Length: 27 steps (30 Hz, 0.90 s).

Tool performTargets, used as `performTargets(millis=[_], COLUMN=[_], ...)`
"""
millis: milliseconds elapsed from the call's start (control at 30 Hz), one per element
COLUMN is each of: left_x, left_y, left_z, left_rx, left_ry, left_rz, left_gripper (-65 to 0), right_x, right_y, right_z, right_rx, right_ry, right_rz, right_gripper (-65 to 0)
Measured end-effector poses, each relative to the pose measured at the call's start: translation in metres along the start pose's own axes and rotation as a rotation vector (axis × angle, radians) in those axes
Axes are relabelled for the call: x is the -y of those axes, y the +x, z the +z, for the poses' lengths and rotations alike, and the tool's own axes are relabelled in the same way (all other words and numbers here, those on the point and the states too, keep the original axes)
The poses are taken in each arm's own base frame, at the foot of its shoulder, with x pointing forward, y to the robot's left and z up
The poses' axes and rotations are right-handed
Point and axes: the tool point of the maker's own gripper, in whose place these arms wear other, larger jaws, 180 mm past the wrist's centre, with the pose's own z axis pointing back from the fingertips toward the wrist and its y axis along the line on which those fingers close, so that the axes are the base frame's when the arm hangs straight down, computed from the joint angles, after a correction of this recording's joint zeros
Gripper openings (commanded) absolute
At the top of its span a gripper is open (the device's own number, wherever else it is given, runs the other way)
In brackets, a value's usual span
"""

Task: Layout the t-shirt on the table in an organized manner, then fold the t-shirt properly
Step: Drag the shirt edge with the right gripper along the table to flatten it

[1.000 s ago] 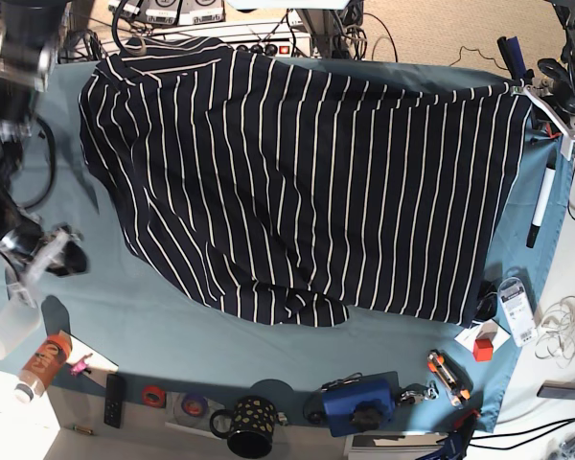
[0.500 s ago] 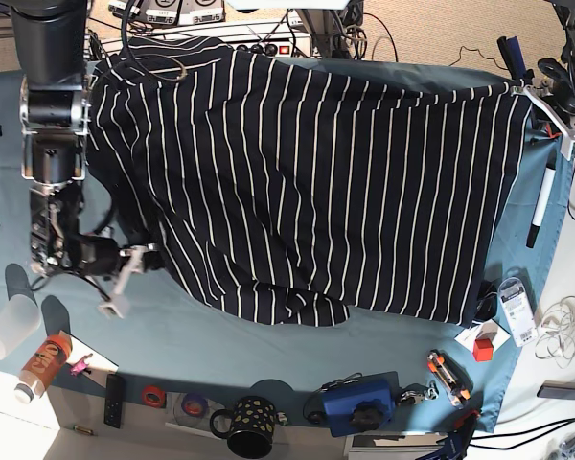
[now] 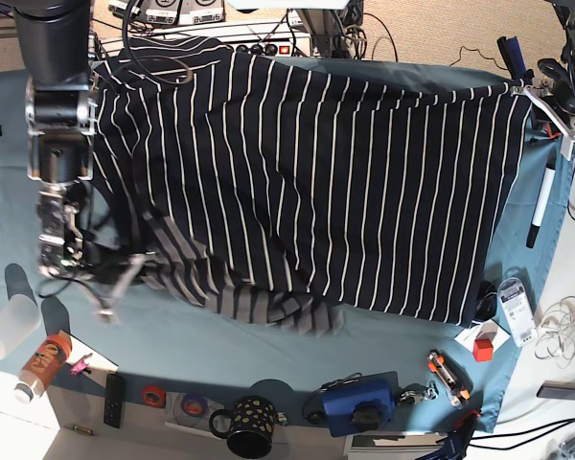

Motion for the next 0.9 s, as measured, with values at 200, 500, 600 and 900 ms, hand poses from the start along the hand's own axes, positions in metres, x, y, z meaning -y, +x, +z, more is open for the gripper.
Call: performTargets(millis=[200, 500, 600, 900], left_x=[0.0, 0.001, 0.001, 0.001], left_y=[0.0, 0.0, 0.0, 0.0], left_z=[0.0, 0.0, 0.0, 0.0], left_rx=[0.001, 0.0, 0.0, 0.0], left_ry=[0.0, -0.002, -0.001, -0.001], left_rz=[0.0, 0.002, 0.002, 0.002], left_gripper=[-43.0, -43.0, -43.0, -43.0], right_x=[0.04, 0.085, 0.086, 0.069], right_y=[0.014, -0.006, -0.019, -0.029], right_z=[0.023, 0.046, 0.044, 0.042], right_rx=[0.095, 0.199, 0.184, 0.165], right_ry=[-0.06, -0.108, -0.113, -0.038], right_rz=[-0.152, -0.406, -0.425, -0.432], right_gripper=[-65.0, -65.0, -65.0, -65.0])
